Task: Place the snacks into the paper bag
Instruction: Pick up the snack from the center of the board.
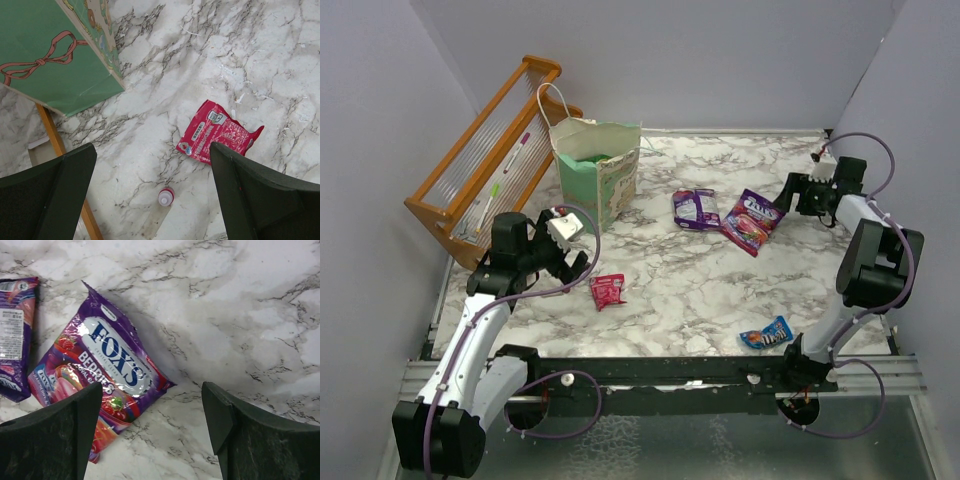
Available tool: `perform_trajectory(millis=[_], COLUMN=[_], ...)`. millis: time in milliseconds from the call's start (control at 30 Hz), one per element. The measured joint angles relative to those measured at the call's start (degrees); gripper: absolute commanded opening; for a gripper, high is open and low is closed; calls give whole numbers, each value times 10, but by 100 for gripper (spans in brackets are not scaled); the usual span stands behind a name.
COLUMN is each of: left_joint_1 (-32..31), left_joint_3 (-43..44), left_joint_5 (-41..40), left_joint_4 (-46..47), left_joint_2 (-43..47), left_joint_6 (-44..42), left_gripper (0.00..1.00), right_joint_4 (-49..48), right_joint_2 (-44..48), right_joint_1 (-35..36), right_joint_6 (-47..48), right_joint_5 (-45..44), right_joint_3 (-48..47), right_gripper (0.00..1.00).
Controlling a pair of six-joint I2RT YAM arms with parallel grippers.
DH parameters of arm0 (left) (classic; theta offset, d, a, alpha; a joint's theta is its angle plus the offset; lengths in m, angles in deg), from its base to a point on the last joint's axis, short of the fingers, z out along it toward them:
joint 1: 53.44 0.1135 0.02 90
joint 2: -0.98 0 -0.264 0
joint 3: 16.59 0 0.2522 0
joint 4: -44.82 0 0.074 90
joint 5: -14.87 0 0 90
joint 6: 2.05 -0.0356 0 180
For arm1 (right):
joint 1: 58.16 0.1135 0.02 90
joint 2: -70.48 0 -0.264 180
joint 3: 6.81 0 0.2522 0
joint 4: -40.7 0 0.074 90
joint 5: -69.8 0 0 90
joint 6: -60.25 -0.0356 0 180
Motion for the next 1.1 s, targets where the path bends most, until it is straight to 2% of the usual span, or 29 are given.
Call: perform_trajectory(millis=[333,833,1100], left_joint_1=[0,0,0], left_joint_3=[3,9,19], left_joint_5=[10,13,17], left_joint_4=[-2,5,9], left_joint_2=[-11,-28,-39], left_joint_6=[-13,-13,-9], left_gripper=[98,96,95], right_joint_4=[-5,-11,-20], right_joint_2=[-92,-128,-162], right_joint_1=[-17,-19,-22], right_joint_6=[-4,-6,-17], right_joint_5=[58,172,241], right_joint_3=[-22,-31,-35], right_gripper=[73,52,29])
